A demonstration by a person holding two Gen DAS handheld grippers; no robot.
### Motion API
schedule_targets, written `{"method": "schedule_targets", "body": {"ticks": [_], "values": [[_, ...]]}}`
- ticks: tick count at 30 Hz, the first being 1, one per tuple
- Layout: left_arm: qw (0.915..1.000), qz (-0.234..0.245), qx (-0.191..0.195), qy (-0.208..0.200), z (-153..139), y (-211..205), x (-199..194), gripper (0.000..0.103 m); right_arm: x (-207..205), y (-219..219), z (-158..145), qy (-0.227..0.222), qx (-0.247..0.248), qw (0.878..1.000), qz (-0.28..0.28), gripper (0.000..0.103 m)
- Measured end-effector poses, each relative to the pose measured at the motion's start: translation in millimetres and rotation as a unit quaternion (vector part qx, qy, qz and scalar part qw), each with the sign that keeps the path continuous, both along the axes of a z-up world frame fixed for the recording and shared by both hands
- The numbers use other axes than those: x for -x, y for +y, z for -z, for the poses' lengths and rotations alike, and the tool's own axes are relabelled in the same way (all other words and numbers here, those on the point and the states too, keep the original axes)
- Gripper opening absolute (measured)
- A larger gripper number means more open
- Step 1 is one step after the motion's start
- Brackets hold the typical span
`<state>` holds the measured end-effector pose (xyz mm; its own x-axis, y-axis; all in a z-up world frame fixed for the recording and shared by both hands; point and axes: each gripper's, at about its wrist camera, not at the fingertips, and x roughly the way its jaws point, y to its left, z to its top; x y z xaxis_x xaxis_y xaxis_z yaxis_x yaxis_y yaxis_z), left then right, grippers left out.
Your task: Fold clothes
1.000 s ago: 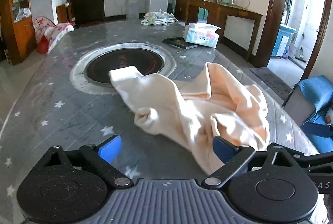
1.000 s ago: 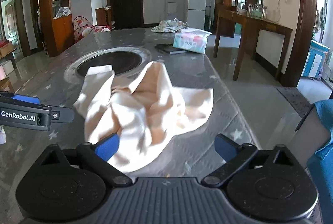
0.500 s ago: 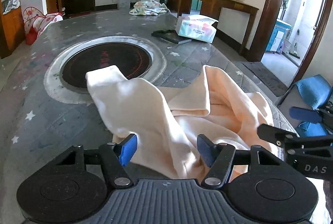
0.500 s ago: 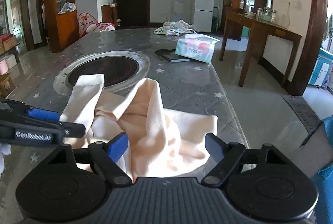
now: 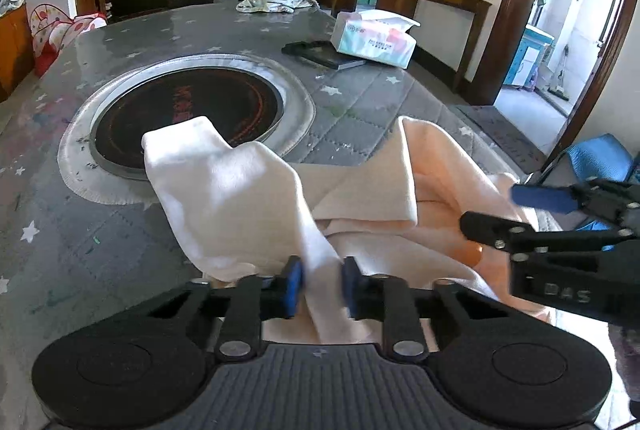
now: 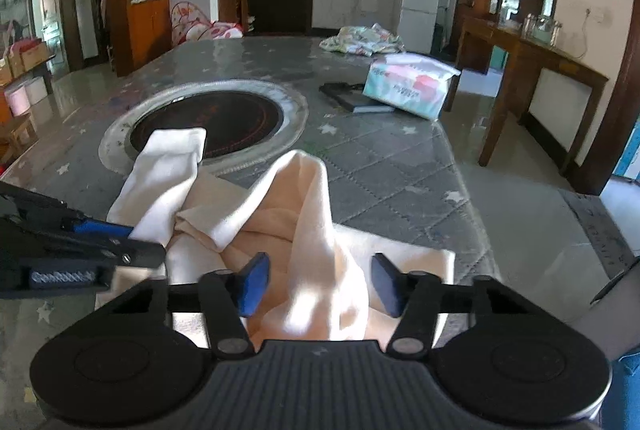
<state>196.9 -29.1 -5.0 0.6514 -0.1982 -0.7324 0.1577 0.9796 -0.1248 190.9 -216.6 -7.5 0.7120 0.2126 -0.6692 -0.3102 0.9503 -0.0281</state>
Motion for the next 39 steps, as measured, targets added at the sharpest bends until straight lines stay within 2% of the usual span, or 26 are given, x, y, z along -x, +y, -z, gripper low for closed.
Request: {"method": "schedule_targets", "body": {"ticks": [1,2,4,7,13,21,25,30,32,34,35,36,39], "values": [[1.0,0.002,0.003,-0.002,-1,1,1,0.011,-2,0,2,0.005,-0.001,1.0,-0.002,0.041],[1.0,0.003,0.005,-0.004,-2,2,2,0.01,-3,0,4,0.008,-0.002,1.0,-0.003,0.038],[0.9999,0.004,0.007,-0.009,-3,5,6,0.009,-3,-2,6,0.011,-0.002,1.0,-0.004,0.024],[0.9998,0.004,0.011,-0.017,-6,8,12,0.008,0,-6,5,0.007,-0.004,1.0,-0.004,0.014],[0.9993,-0.002,0.021,-0.032,-19,17,30,0.008,15,-15,-6,-0.01,-0.017,1.0,-0.002,0.007],[0.9975,-0.013,0.05,-0.049,-38,46,85,0.008,66,-37,-31,-0.04,-0.028,0.999,-0.019,0.006],[0.998,-0.01,0.049,-0.04,-35,60,120,0.006,103,-53,-40,-0.046,-0.03,0.998,-0.027,0.006],[0.9987,-0.006,0.045,-0.025,-30,76,163,0.005,152,-72,-37,-0.006,-0.019,0.999,-0.043,0.007],[0.9989,-0.005,0.043,-0.02,-28,83,180,0.005,168,-75,-31,0.024,-0.009,0.998,-0.063,0.012],[0.999,-0.004,0.041,-0.014,-26,89,197,0.005,182,-77,-29,0.029,0.011,0.997,-0.074,0.017],[0.9991,-0.003,0.04,-0.011,-25,93,206,0.006,185,-77,-32,0.023,0.011,0.997,-0.078,0.019],[0.9992,-0.002,0.039,-0.009,-24,96,214,0.007,188,-77,-36,0.016,0.01,0.997,-0.081,0.027],[0.9991,-0.008,0.033,-0.023,-30,94,207,0.01,189,-71,-46,-0.012,0.019,0.996,-0.087,0.036]]}}
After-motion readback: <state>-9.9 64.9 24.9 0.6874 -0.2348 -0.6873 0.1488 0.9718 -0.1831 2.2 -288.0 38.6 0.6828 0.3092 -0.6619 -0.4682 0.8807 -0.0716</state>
